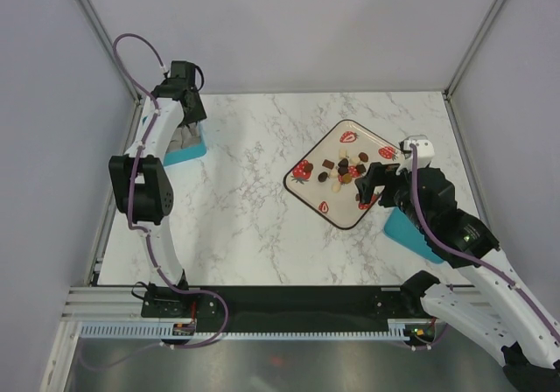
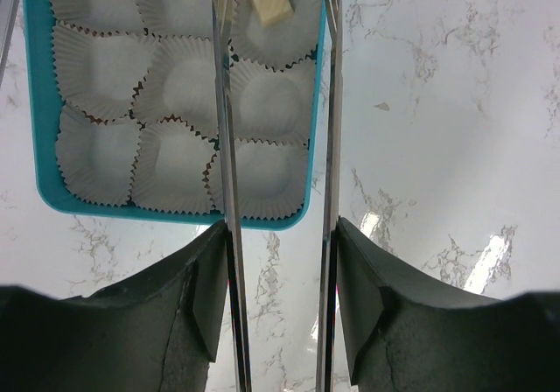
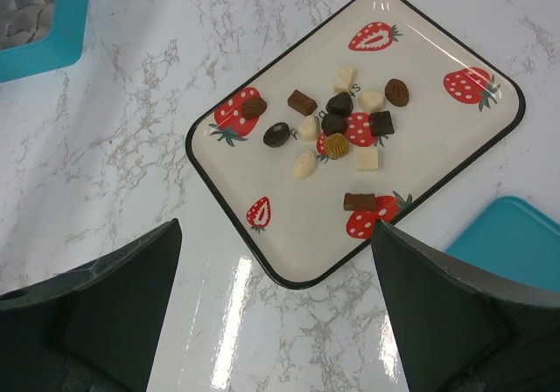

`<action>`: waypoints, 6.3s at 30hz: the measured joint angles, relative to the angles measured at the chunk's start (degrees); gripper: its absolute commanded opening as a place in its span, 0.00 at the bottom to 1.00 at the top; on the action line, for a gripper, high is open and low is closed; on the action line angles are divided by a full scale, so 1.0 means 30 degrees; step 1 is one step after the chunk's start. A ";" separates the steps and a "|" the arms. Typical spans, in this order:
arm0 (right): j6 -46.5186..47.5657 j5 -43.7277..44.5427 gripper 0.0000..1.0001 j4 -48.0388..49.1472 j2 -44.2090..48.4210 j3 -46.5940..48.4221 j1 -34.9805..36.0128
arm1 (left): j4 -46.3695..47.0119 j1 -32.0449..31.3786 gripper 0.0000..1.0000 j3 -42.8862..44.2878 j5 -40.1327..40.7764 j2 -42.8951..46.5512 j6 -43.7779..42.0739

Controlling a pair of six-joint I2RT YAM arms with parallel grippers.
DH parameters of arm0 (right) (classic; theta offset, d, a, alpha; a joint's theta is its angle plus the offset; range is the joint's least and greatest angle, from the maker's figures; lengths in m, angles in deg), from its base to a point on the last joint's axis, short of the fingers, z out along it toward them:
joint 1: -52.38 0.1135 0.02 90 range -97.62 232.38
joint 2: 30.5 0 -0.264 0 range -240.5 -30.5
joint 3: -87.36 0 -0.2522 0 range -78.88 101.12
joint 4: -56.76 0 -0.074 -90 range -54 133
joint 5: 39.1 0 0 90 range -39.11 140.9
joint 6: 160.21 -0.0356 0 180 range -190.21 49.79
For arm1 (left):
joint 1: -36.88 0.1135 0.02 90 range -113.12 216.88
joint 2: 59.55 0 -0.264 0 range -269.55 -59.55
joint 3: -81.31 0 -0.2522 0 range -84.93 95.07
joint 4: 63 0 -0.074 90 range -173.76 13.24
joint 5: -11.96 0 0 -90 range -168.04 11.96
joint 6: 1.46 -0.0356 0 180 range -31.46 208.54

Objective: Pack the chocolate

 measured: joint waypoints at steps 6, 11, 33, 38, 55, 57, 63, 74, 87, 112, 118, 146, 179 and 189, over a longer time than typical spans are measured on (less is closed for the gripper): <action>-0.0153 -0.0080 0.98 -0.0255 0.0372 0.0546 0.0000 | -0.0051 -0.0379 0.54 -0.0576 -0.1268 0.2244 -0.0401; -0.0146 0.0058 0.98 -0.0772 0.0561 0.0998 0.0000 | 0.0022 -0.2892 0.53 -0.2353 -0.1902 0.5639 -0.0976; -0.0874 0.0321 0.98 -0.1559 0.0758 0.1311 0.0000 | 0.0240 -1.4396 0.54 -0.7082 -0.5515 0.7453 -0.1188; -0.0874 0.0328 0.98 -0.1566 0.0954 0.1311 0.0000 | 0.0503 -1.4834 0.54 -0.7817 -0.5544 0.6404 -0.1195; -0.0845 0.0466 0.98 -0.1566 0.1100 0.1311 0.0000 | 0.1865 -1.4928 0.48 -0.8123 -0.5501 0.3818 -0.1239; -0.0845 0.0474 0.98 -0.1566 0.1107 0.1311 0.0000 | 0.1872 -1.4928 0.47 -0.8123 -0.5486 0.3767 -0.1246; -0.0801 0.0488 0.98 -0.1566 0.1100 0.1311 0.0000 | 0.1843 -1.4928 0.42 -0.8123 -0.5413 0.3767 -0.1239; -0.0809 0.0481 0.98 -0.1559 0.1115 0.1311 0.0000 | -0.0117 -1.4885 0.40 -0.6594 -0.4962 0.4860 -0.1217; -0.0867 0.0211 0.98 -0.1450 0.1559 0.1100 0.0000 | -0.2266 -0.8925 0.39 -0.3497 -0.3891 0.6244 -0.0969; -0.0787 -0.0532 0.98 -0.0663 0.1166 -0.0015 0.0000 | -0.1712 0.0794 0.39 -0.1960 -0.1377 0.3286 0.0080; -0.0780 -0.0525 0.98 -0.0379 0.0940 -0.0233 0.0000 | -0.1668 0.1756 0.39 -0.1180 -0.1129 0.2361 0.0073; -0.0729 -0.0525 0.98 0.0780 -0.0444 -0.0488 0.0000 | -0.1137 0.2441 0.54 0.0175 -0.0911 -0.0160 -0.0670; -0.1450 0.0073 0.98 -0.2149 0.2025 0.0925 0.0000 | -0.0969 -1.5752 0.51 -0.5850 -0.3912 0.6878 -0.0408; -0.1552 0.0299 0.98 -0.2659 0.2710 0.1071 0.0000 | -0.0444 -1.7886 0.54 -0.5850 -0.3854 0.4350 0.0080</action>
